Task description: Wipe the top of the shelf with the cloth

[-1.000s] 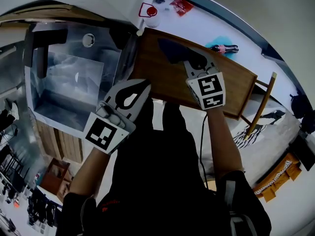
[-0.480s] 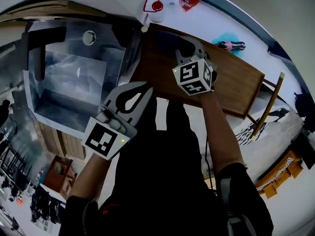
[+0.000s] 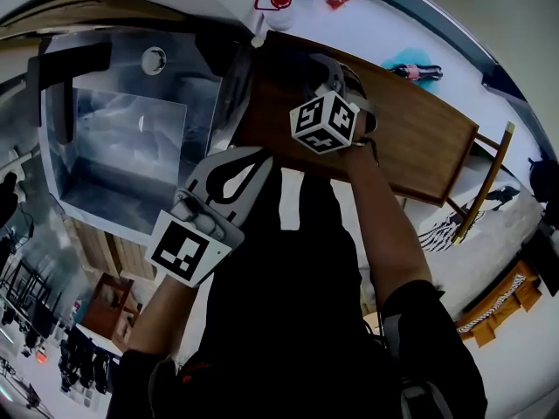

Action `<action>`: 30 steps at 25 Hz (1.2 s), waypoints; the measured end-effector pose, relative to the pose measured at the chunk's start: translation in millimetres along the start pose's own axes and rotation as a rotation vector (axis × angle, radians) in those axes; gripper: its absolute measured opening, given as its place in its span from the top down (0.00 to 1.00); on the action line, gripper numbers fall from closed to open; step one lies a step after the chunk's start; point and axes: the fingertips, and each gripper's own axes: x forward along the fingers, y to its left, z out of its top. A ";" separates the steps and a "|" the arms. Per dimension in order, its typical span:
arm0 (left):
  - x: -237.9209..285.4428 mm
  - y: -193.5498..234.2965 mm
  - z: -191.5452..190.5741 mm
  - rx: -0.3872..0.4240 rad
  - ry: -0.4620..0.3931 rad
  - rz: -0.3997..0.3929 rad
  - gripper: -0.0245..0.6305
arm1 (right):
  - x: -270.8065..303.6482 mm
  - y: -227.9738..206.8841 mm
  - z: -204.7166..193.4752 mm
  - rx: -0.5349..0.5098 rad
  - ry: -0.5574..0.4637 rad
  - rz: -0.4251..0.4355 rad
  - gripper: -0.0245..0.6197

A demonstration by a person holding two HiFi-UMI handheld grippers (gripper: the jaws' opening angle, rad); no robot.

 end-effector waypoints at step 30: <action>26.3 -41.4 -6.3 0.034 0.026 -0.054 0.93 | -17.8 -1.8 -59.1 0.080 0.077 0.026 0.90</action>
